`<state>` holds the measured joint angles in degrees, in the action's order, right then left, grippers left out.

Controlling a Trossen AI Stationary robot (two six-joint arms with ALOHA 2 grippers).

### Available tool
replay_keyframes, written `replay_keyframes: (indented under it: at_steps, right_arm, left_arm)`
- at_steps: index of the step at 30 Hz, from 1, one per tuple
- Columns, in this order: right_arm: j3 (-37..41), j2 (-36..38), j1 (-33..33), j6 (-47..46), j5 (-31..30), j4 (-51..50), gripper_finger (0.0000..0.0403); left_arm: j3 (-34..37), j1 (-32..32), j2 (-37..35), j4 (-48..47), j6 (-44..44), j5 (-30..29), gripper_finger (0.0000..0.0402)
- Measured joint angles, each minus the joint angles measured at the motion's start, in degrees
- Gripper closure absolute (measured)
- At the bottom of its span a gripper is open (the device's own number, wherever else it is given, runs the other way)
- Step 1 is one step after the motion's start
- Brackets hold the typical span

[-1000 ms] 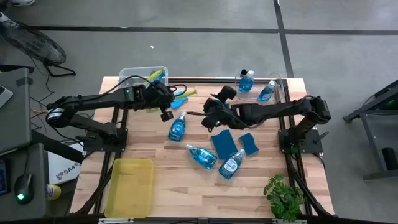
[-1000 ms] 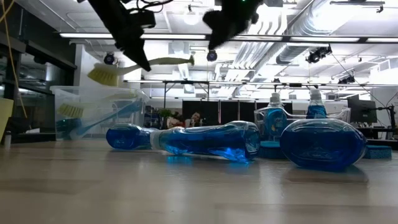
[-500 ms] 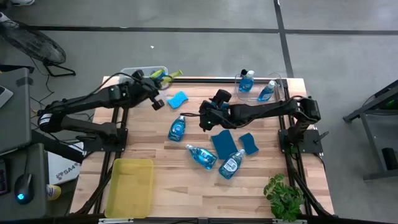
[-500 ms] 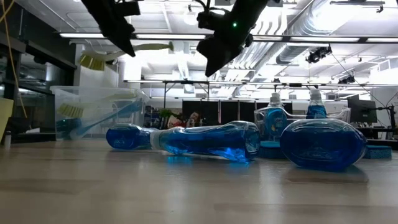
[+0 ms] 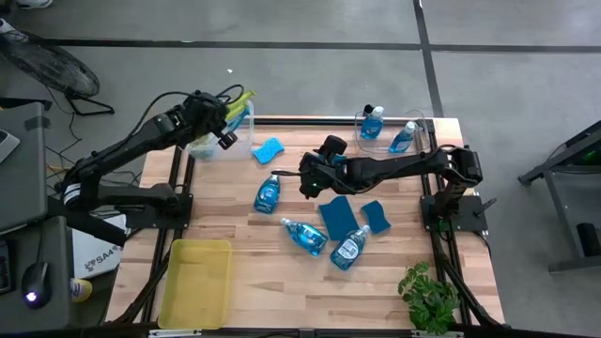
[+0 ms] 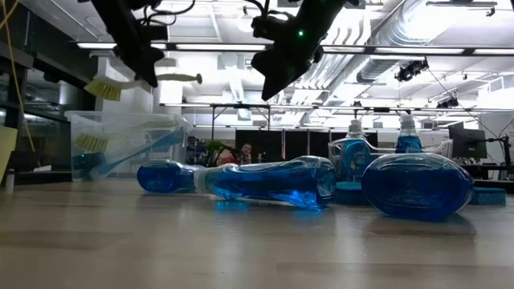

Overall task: Pick & Place Kitchen Sink Supplies
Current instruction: Put the yellow and green dish brush into the white transparent bin

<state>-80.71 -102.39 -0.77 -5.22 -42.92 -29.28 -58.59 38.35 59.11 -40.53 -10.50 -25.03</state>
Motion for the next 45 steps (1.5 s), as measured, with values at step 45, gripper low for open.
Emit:
replay_keyframes:
  at_steps: [45]
  right_arm:
    - [0.0, 0.01, -0.01, 1.21, 2.73, 3.43, 0.0183]
  left_arm:
    - [14.91, 12.28, 0.04, 16.34, -8.22, -0.43, 0.0362]
